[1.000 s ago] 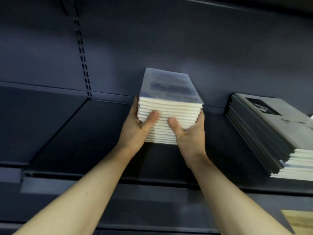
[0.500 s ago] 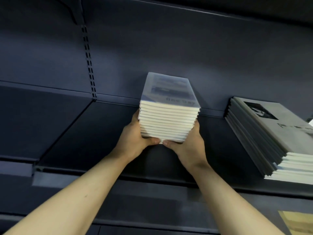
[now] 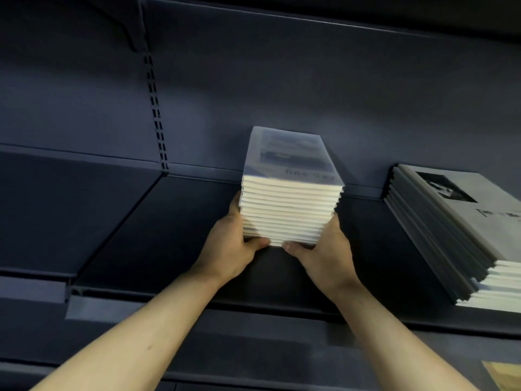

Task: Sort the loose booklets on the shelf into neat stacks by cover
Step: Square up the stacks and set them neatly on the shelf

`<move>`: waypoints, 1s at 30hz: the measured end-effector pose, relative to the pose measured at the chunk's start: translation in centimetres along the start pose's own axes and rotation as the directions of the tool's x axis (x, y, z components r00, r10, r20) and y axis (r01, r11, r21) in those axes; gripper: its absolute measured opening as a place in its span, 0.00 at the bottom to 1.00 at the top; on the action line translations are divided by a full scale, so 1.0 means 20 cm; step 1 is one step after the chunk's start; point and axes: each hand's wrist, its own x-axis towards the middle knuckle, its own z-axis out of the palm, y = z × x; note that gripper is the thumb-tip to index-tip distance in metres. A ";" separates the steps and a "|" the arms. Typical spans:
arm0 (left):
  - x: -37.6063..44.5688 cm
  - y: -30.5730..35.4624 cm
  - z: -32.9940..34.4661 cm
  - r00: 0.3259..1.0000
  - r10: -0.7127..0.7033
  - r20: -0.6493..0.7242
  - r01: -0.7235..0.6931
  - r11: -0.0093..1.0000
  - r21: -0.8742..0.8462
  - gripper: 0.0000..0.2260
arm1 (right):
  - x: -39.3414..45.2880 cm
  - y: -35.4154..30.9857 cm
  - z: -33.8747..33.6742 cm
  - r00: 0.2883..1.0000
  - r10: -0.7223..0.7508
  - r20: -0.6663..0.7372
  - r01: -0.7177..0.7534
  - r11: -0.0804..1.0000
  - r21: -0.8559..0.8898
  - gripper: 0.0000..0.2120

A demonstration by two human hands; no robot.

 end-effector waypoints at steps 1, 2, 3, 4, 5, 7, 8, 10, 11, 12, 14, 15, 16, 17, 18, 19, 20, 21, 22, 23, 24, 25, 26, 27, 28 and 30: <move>0.00 0.00 0.00 1.000 0.000 0.005 0.000 1.000 -0.006 0.38 | -0.01 -0.01 0.00 1.000 0.001 -0.002 -0.001 1.000 -0.004 0.39; 0.00 -0.01 0.00 1.000 0.000 0.010 0.000 1.000 -0.021 0.38 | -0.01 -0.01 0.01 1.000 -0.005 -0.010 0.005 1.000 -0.007 0.44; 0.00 -0.01 -0.01 1.000 -0.005 0.020 0.006 0.999 -0.040 0.38 | -0.02 -0.02 0.01 1.000 -0.014 -0.028 0.013 1.000 -0.004 0.50; 0.00 -0.01 -0.01 1.000 -0.005 0.027 0.007 0.998 -0.058 0.38 | -0.03 -0.04 0.01 0.998 -0.022 -0.051 0.022 1.000 -0.005 0.57; 0.00 -0.01 -0.01 0.999 -0.011 0.037 0.013 0.997 -0.072 0.38 | -0.05 -0.07 0.01 0.996 -0.030 -0.079 0.028 0.999 -0.018 0.62; -0.01 0.00 -0.03 0.998 -0.015 0.055 0.020 0.994 -0.103 0.39 | -0.08 -0.12 0.02 0.972 -0.131 -0.194 0.089 0.973 -0.213 0.67; -0.02 0.00 -0.05 0.997 -0.011 0.070 0.019 0.992 -0.124 0.41 | -0.11 -0.14 0.04 0.940 -0.241 -0.240 0.136 0.913 -0.383 0.66; -0.04 0.00 -0.08 0.991 -0.001 0.133 0.023 0.987 -0.161 0.42 | -0.16 -0.16 0.06 0.851 -0.445 -0.281 0.199 0.767 -0.610 0.60; -0.06 -0.03 -0.11 0.982 0.000 0.189 0.035 0.983 -0.178 0.43 | -0.19 -0.18 0.09 0.823 -0.482 -0.299 0.203 0.742 -0.639 0.57; -0.07 -0.05 -0.14 0.969 0.010 0.246 0.041 0.979 -0.202 0.42 | -0.20 -0.19 0.11 0.816 -0.480 -0.322 0.194 0.752 -0.630 0.56; -0.08 -0.09 -0.19 0.953 0.013 0.304 0.069 0.964 -0.258 0.40 | -0.23 -0.20 0.14 0.831 -0.406 -0.380 0.149 0.821 -0.551 0.55; -0.08 -0.10 -0.20 0.957 0.000 0.290 0.090 0.950 -0.298 0.39 | -0.24 -0.22 0.15 0.837 -0.369 -0.404 0.147 0.863 -0.484 0.54; -0.08 -0.09 -0.22 0.968 -0.028 0.249 0.121 0.923 -0.364 0.38 | -0.25 -0.24 0.16 0.841 -0.331 -0.428 0.157 0.907 -0.391 0.52; -0.05 -0.07 -0.23 0.980 -0.058 0.191 0.139 0.884 -0.446 0.37 | -0.24 -0.27 0.17 0.845 -0.287 -0.452 0.169 0.944 -0.284 0.49; -0.02 -0.04 -0.25 0.988 -0.078 0.136 0.138 0.846 -0.516 0.35 | -0.24 -0.30 0.18 0.849 -0.242 -0.470 0.177 0.968 -0.179 0.46; 0.01 0.00 -0.25 0.992 -0.084 0.099 0.125 0.825 -0.552 0.34 | -0.22 -0.33 0.18 0.849 -0.203 -0.488 0.178 0.979 -0.098 0.43; 0.04 0.05 -0.26 0.994 -0.069 0.084 0.105 0.823 -0.559 0.32 | -0.19 -0.35 0.17 0.843 -0.174 -0.508 0.180 0.983 -0.037 0.42; 0.06 0.09 -0.26 0.995 -0.044 0.084 0.083 0.831 -0.550 0.30 | -0.15 -0.37 0.16 0.841 -0.151 -0.519 0.188 0.982 0.020 0.40; 0.08 0.15 -0.25 0.996 -0.009 0.085 0.053 0.840 -0.540 0.29 | -0.11 -0.37 0.14 0.845 -0.121 -0.521 0.186 0.980 0.074 0.38; 0.09 0.19 -0.23 0.996 0.024 0.082 0.024 0.846 -0.533 0.29 | -0.08 -0.38 0.12 0.855 -0.077 -0.512 0.161 0.980 0.121 0.36; 0.08 0.22 -0.20 0.996 0.048 0.078 0.001 0.848 -0.531 0.29 | -0.05 -0.38 0.11 0.865 -0.032 -0.501 0.122 0.981 0.149 0.33; 0.07 0.24 -0.17 0.997 0.058 0.055 -0.020 0.851 -0.525 0.29 | -0.02 -0.38 0.10 0.866 -0.006 -0.500 0.095 0.984 0.153 0.29; 0.06 0.25 -0.14 0.998 0.058 0.011 -0.044 0.862 -0.505 0.29 | 0.00 -0.37 0.09 0.858 0.000 -0.513 0.086 0.986 0.144 0.25; 0.06 0.25 -0.11 0.997 0.050 -0.054 -0.070 0.879 -0.471 0.29 | 0.01 -0.36 0.08 0.852 -0.002 -0.523 0.087 0.987 0.138 0.21; 0.06 0.24 -0.09 0.991 0.040 -0.124 -0.091 0.898 -0.431 0.28 | 0.02 -0.34 0.08 0.853 0.002 -0.522 0.087 0.986 0.145 0.19; 0.07 0.23 -0.07 0.970 0.024 -0.240 -0.118 0.915 -0.386 0.26 | 0.04 -0.33 0.08 0.868 0.017 -0.497 0.083 0.980 0.178 0.16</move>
